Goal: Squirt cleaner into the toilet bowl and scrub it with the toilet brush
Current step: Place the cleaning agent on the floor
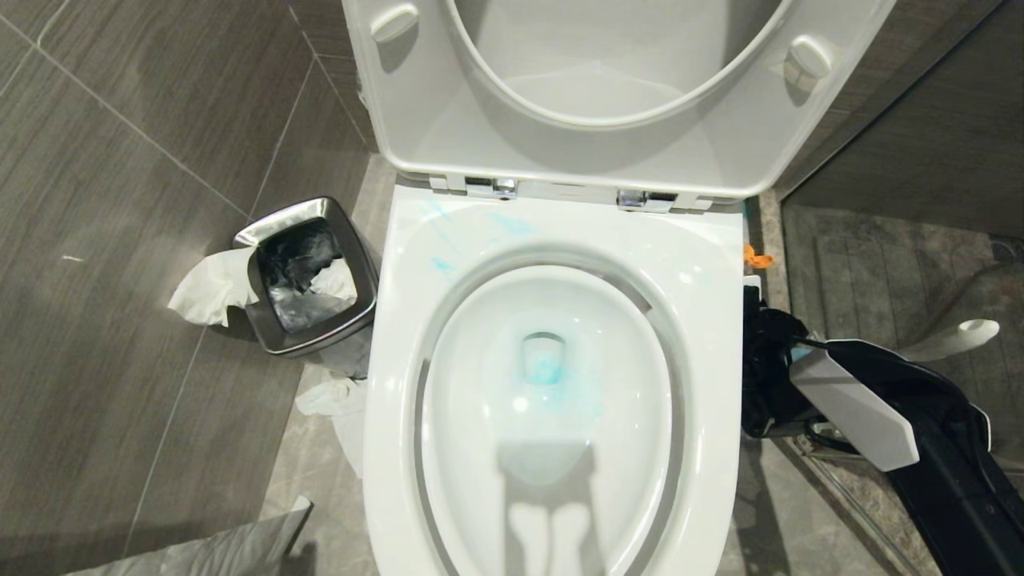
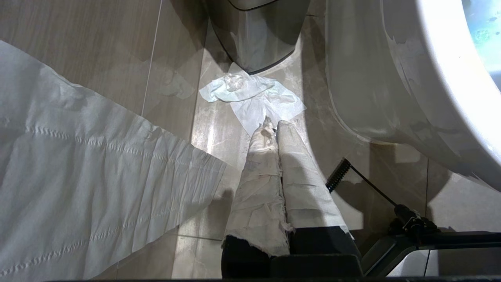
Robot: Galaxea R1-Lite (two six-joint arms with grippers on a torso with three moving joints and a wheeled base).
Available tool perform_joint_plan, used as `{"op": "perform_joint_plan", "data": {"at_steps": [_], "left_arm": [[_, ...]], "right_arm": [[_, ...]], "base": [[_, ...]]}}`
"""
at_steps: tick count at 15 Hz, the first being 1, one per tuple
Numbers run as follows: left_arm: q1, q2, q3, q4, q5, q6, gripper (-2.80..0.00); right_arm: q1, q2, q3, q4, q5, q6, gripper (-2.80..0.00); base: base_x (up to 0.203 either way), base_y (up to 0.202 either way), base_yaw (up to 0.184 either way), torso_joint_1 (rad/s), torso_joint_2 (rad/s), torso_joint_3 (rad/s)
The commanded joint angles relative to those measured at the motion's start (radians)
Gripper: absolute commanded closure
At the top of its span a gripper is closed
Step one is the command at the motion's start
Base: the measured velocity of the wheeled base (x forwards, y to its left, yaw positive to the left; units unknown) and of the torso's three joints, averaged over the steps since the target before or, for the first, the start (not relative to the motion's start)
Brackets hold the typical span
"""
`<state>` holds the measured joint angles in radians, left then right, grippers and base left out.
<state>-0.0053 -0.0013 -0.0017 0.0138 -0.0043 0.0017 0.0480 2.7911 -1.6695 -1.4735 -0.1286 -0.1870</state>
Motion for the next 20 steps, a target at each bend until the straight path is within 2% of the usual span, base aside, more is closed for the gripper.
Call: {"op": "perform_joint_plan", "data": {"at_steps": [1,15,18,20], "left_arm": [[-0.001,0.001,0.0,0.0,0.0,0.0,0.0],[-0.001,0.001,0.0,0.0,0.0,0.0,0.0],[0.001,0.001,0.0,0.0,0.0,0.0,0.0],[-0.001,0.001,0.0,0.0,0.0,0.0,0.0]], "right_arm": [[0.001,-0.002,0.007,0.001,-0.02,0.0,0.0],[0.003,-0.087,0.146,-0.004,-0.033,0.029,0.0],[0.004,-0.076,0.124,-0.006,-0.031,0.028,0.0],[0.005,-0.046,0.043,-0.014,-0.03,0.025,0.0]], "base": [[0.0,0.0,0.0,0.0,0.0,0.0],[0.0,0.0,0.0,0.0,0.0,0.0],[0.0,0.0,0.0,0.0,0.0,0.0],[0.0,0.0,0.0,0.0,0.0,0.0]]}}
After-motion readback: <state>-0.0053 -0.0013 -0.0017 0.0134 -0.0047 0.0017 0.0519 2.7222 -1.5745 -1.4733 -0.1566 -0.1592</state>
